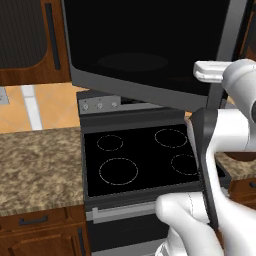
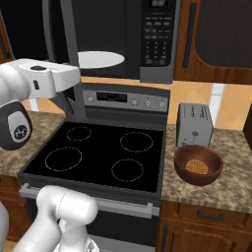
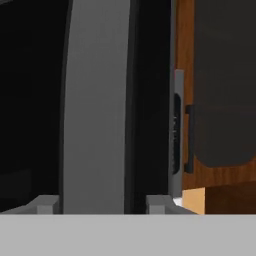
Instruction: Open the microwave, place the bowl with waffle inside the microwave, then close the microwave door and turn it on.
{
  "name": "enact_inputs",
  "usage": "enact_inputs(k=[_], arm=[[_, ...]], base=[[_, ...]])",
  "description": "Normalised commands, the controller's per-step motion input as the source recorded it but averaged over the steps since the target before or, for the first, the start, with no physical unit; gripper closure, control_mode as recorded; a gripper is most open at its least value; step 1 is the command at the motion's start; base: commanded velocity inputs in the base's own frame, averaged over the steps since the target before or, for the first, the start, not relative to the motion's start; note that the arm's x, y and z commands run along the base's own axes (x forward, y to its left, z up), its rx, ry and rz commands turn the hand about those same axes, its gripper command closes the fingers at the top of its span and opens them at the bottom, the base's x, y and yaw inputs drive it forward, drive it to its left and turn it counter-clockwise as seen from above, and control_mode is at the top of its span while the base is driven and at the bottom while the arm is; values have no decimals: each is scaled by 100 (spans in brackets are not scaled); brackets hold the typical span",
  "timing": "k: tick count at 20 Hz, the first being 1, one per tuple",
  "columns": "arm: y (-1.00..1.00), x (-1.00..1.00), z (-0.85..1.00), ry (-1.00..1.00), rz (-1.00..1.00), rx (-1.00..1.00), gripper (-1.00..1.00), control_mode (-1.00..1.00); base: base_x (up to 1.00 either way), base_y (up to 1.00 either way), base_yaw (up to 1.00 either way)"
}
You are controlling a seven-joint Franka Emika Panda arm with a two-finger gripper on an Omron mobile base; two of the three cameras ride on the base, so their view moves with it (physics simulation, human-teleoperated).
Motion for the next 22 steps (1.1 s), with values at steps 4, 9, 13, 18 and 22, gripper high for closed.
enact_inputs(k=[4,9,13,18,22], arm=[[19,-42,0,2,0,0,100,-100],[40,-21,-3,5,0,-3,100,-100],[25,-11,-3,2,0,-2,100,-100],[0,0,0,0,0,0,100,-100],[0,0,0,0,0,0,-100,-100]], base=[[0,0,0],[0,0,0],[0,0,0],[0,0,0],[0,0,0]])
